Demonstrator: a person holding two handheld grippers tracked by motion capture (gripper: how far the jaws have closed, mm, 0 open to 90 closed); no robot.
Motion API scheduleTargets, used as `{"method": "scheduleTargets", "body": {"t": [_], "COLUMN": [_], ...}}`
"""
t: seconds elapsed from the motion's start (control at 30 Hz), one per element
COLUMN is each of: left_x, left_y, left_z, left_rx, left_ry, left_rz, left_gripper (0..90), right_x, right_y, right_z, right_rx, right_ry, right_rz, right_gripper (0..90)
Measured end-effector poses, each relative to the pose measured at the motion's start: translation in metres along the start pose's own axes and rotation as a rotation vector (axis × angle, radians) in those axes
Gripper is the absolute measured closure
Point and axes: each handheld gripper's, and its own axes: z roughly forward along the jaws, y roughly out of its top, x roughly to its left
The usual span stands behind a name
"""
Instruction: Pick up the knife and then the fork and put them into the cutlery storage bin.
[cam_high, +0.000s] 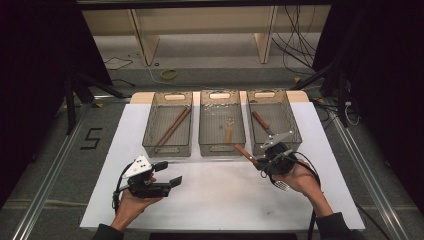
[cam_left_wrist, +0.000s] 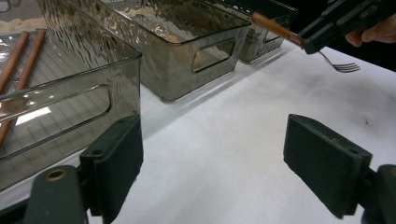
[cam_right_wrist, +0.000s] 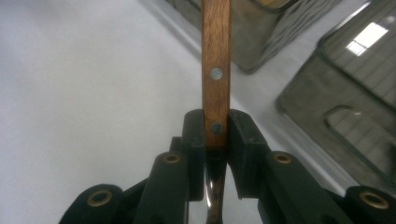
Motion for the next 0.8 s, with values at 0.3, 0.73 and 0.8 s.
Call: {"method": "scheduleTargets", "body": {"t": [0.3,0.73,0.8], "left_x": [0.000,0.000,0.000], "left_y": [0.000,0.000,0.000], "left_z": [0.000,0.001,0.001], "left_rx": [0.000,-0.001,0.000], "left_ry": [0.001,0.002,0.003], "left_rz": [-0.001,-0.003,-0.004], "left_gripper": [19.3,19.3,19.3], "right_x": [-0.007,-0.019,-0.020], "right_y": [0.000,0.000,0.001], "right_z": [-0.010,-0.021,-0.021], "right_rx": [-0.063,-0.111,-0.115], "right_ry": [-0.018,-0.046,-0.055], "right_rz": [0.027,0.053,0.058], "right_gripper": [78.1,78.0,78.0]}}
